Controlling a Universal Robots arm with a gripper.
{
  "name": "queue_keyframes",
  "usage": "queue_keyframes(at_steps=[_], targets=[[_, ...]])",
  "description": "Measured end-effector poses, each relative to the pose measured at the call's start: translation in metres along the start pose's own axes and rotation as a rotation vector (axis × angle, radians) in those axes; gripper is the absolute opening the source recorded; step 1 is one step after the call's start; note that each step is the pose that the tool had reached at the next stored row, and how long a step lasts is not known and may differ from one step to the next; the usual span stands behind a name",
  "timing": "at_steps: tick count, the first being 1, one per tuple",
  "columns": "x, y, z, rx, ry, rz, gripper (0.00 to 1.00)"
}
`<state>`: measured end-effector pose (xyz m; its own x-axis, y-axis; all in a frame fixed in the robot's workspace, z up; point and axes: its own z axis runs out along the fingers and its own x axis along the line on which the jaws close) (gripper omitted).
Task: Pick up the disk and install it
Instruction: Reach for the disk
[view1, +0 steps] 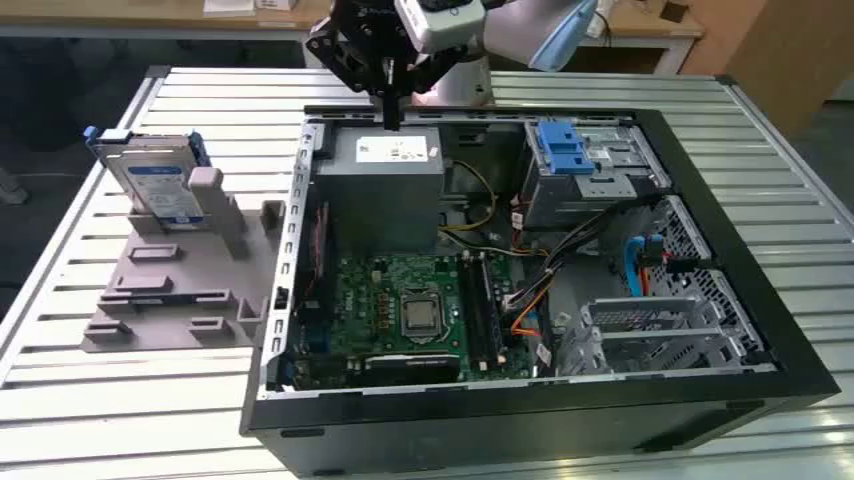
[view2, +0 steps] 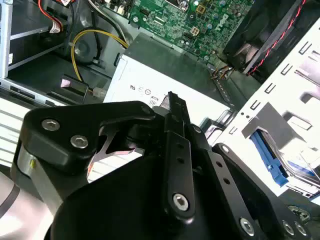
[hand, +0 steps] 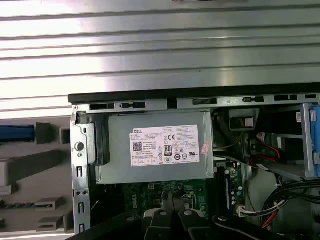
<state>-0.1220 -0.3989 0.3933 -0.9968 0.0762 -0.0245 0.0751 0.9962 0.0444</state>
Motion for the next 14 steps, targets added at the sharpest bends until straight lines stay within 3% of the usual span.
queue_keyframes(at_steps=[14], targets=[[0.0089, -0.0005, 0.0001, 0.0001, 0.0002, 0.0, 0.11]])
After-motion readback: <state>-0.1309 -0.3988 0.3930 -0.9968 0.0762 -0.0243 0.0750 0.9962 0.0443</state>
